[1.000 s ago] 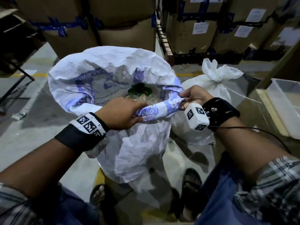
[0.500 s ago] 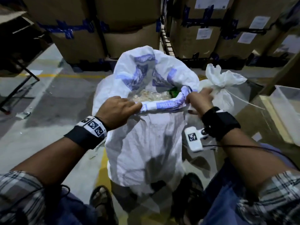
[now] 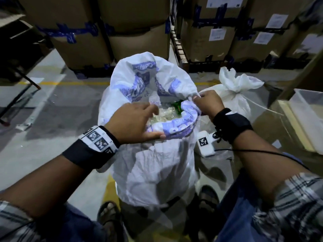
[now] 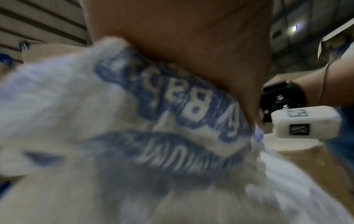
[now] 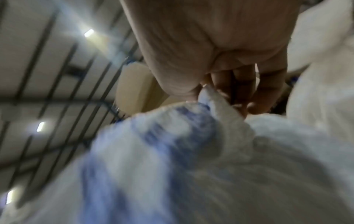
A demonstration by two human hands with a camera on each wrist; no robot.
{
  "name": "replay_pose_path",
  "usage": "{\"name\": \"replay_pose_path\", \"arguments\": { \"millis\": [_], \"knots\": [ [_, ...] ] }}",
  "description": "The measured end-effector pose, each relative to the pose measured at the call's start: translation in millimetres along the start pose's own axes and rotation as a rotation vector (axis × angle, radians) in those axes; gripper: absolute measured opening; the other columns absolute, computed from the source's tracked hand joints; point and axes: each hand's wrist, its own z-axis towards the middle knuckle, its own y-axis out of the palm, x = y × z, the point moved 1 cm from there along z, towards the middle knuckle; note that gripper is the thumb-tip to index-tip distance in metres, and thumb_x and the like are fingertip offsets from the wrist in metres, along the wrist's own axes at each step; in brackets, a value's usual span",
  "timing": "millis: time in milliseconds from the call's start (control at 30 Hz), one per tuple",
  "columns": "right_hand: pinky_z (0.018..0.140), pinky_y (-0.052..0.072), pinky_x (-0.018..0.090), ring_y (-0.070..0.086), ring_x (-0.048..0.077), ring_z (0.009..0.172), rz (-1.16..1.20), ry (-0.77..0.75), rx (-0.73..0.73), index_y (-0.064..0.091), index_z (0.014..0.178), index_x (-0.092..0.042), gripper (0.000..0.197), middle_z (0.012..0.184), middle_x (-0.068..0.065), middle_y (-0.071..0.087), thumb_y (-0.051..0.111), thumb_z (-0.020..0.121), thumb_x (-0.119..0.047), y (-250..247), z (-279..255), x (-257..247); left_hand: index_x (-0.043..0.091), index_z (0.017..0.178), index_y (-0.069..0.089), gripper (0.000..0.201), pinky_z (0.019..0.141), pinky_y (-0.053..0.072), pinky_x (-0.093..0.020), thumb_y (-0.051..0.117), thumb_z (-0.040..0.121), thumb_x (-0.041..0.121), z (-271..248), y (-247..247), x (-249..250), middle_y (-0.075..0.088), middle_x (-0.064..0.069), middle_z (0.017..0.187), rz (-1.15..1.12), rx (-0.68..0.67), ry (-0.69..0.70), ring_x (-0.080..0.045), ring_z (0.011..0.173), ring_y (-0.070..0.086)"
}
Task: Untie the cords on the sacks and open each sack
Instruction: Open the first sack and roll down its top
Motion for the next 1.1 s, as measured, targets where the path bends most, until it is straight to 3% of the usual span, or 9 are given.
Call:
{"name": "replay_pose_path", "arguments": {
  "millis": [133, 233, 300, 367, 533, 633, 800, 933, 1100],
  "knots": [
    [0.079, 0.058, 0.037, 0.066, 0.028, 0.083, 0.895, 0.384, -0.355, 0.065, 0.105, -0.005, 0.02, 0.087, 0.013, 0.068, 0.046, 0.099, -0.011, -10.0, -4.1, -6.8, 0.034, 0.11, 0.052, 0.041, 0.062, 0.044, -0.033, 0.056, 0.079, 0.061, 1.7, 9.9, 11.3, 0.07, 0.001, 0.098, 0.132, -0.112, 0.027, -0.028, 0.092, 0.069],
    [0.103, 0.05, 0.047, 0.064, 0.04, 0.108, 0.965, 0.396, -0.368, 0.069, 0.105, 0.004, 0.034, 0.109, 0.026, 0.068, 0.039, 0.097, -0.01, -38.2, -0.1, 0.5, 0.028, 0.1, 0.051, 0.036, 0.05, 0.039, -0.031, 0.067, 0.073, 0.044, 2.2, -3.1, 4.0, 0.071, -0.004, 0.082, 0.18, 0.024, 0.048, -0.032, 0.069, 0.069],
    [0.087, 0.059, 0.037, 0.066, 0.041, 0.095, 0.968, 0.396, -0.349, 0.07, 0.097, 0.005, 0.039, 0.093, 0.024, 0.073, 0.033, 0.098, -0.008, -40.6, -3.2, 5.6, 0.026, 0.099, 0.046, 0.029, 0.045, 0.039, -0.031, 0.058, 0.075, 0.039, 2.1, -13.1, -10.8, 0.068, -0.006, 0.073, 0.14, 0.169, 0.089, -0.034, 0.057, 0.065],
    [0.052, 0.056, 0.025, 0.068, 0.031, 0.063, 0.882, 0.409, -0.317, 0.071, 0.069, 0.0, 0.051, 0.063, 0.014, 0.069, 0.029, 0.098, -0.005, -27.4, -9.6, 2.9, 0.024, 0.099, 0.044, 0.021, 0.045, 0.042, -0.036, 0.051, 0.08, 0.032, 0.0, -13.3, -25.9, 0.067, -0.008, 0.074, 0.159, 0.222, 0.142, -0.036, 0.059, 0.063],
    [0.091, 0.046, 0.034, 0.054, 0.028, 0.094, 0.077, 0.083, 0.001, 0.049, 0.122, -0.014, 0.034, 0.116, 0.017, 0.048, 0.055, 0.089, -0.01, -1.7, -13.6, -5.6, 0.019, 0.097, 0.058, 0.024, 0.052, 0.042, -0.037, 0.07, 0.078, 0.01, -6.8, -1.0, -52.3, 0.067, -0.007, 0.085, 0.237, 0.22, 0.112, -0.033, 0.072, 0.065],
    [0.087, 0.047, 0.031, 0.061, 0.031, 0.099, -0.095, -0.149, 0.081, 0.072, 0.099, -0.006, 0.023, 0.104, 0.017, 0.067, 0.06, 0.079, -0.007, -3.6, -15.6, -11.4, 0.022, 0.088, 0.058, 0.028, 0.057, 0.033, -0.034, 0.071, 0.067, 0.009, -5.3, -1.8, -56.8, 0.061, -0.005, 0.094, 0.276, 0.139, 0.05, -0.032, 0.077, 0.058],
    [0.058, 0.035, 0.032, 0.046, 0.025, 0.057, -0.003, -0.011, -0.133, 0.045, 0.054, -0.009, 0.057, 0.052, 0.008, 0.044, 0.074, 0.08, -0.051, 4.7, -15.0, -17.6, 0.022, 0.117, 0.054, 0.057, 0.09, 0.048, -0.045, 0.07, 0.068, 0.046, -3.0, -5.5, -45.8, 0.05, -0.008, 0.128, 0.054, -0.148, -0.043, -0.036, 0.109, 0.056],
    [0.051, 0.033, 0.029, 0.048, 0.027, 0.063, -0.187, -0.013, -0.12, 0.048, 0.056, -0.009, 0.037, 0.055, 0.008, 0.046, 0.075, 0.078, -0.021, 14.0, -18.4, -15.6, 0.033, 0.148, 0.031, 0.105, 0.105, 0.044, -0.044, 0.042, 0.066, 0.098, -1.9, -4.0, -11.0, 0.045, 0.003, 0.147, 0.001, -0.303, 0.001, -0.025, 0.13, 0.047],
    [0.061, 0.055, 0.035, 0.057, 0.024, 0.068, 0.419, 0.205, -0.221, 0.052, 0.072, -0.012, 0.023, 0.078, 0.014, 0.055, 0.057, 0.086, 0.007, 19.9, -16.1, -15.2, 0.031, 0.114, 0.064, 0.077, 0.081, 0.052, -0.038, 0.038, 0.075, 0.093, 4.2, 0.2, 8.5, 0.067, 0.007, 0.111, 0.042, -0.237, 0.053, -0.021, 0.106, 0.061]
  ]
}}
